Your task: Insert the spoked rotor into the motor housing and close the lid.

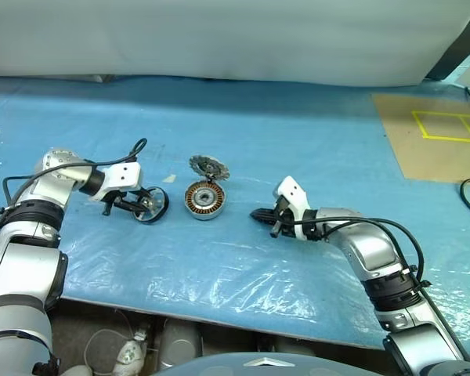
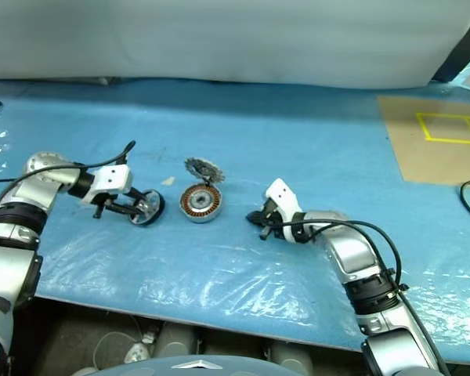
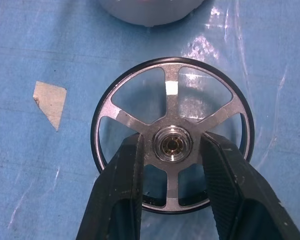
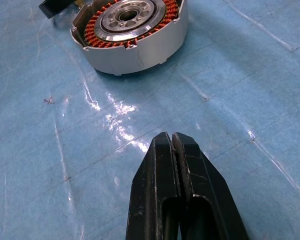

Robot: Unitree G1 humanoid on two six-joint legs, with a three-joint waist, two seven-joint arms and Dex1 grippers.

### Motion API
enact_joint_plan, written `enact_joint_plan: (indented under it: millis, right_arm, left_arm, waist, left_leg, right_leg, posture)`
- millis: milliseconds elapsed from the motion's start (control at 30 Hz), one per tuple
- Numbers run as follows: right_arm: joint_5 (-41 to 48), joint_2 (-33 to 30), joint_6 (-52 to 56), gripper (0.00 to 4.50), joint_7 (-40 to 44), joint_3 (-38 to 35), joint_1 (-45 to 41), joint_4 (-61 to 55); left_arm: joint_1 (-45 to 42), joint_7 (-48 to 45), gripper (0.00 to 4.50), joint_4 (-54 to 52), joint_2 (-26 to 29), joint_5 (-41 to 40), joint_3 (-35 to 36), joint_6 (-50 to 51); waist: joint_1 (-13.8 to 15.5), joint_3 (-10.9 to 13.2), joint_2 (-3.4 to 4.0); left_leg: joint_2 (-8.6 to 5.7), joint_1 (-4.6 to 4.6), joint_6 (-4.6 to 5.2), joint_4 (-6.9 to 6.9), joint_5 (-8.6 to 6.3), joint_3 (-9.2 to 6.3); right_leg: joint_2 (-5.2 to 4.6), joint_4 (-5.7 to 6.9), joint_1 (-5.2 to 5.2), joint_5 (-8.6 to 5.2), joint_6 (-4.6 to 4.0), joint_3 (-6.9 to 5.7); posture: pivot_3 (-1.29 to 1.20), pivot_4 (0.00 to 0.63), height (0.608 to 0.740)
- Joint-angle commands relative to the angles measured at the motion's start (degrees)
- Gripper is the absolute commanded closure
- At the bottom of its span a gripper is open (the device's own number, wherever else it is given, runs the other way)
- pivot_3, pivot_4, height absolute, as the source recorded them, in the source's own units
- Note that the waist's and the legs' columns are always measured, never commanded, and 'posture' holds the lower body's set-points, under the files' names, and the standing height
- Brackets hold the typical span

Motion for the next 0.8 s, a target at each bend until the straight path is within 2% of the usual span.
enact_joint_plan:
  millis: [33,233,533,800]
  right_arm:
    - [0.8,0.3,-0.8,4.5,0.4,0.0,-1.4,-0.1]
    - [0.7,0.3,-1.5,4.5,0.7,-0.2,-1.9,1.4]
    - [0.4,0.5,-2.5,4.5,0.9,-0.3,-3.7,3.9]
    - [0.2,0.2,-2.6,4.5,0.7,-0.1,-2.7,2.9]
  left_arm:
    - [1.5,-0.3,3.14,-3.7,0.0,-3.7,2.3,3.4]
    - [5.0,-2.7,3.14,-14.1,2.3,-12.3,7.4,16.6]
    - [7.5,-0.4,3.14,-24.5,-1.4,-17.4,8.1,21.2]
    - [3.6,1.0,3.14,-21.2,-6.0,-14.7,4.3,17.8]
  waist:
    - [0.0,0.0,-0.01]
    - [-0.4,0.0,-0.09]
    - [-0.6,0.1,-0.09]
    - [-0.6,0.1,-0.1]
  left_leg:
    - [0.0,-0.01,0.0,-0.01,0.0,0.0]
    - [0.04,-0.22,0.0,-0.01,0.0,0.01]
    - [0.05,-0.38,0.01,0.02,0.01,0.0]
    - [0.04,-0.45,0.03,0.03,0.02,0.0]
  right_leg:
    - [0.0,0.0,-0.01,0.0,0.0,0.0]
    - [0.02,-0.02,-0.19,0.0,-0.01,-0.01]
    - [0.06,-0.01,-0.31,0.0,-0.02,-0.03]
    - [0.08,-0.02,-0.34,0.0,-0.02,-0.03]
  posture:
    - [0.0,0.15,0.74]
    - [0.0,0.15,0.74]
    - [0.0,0.15,0.74]
    - [0.0,0.15,0.74]
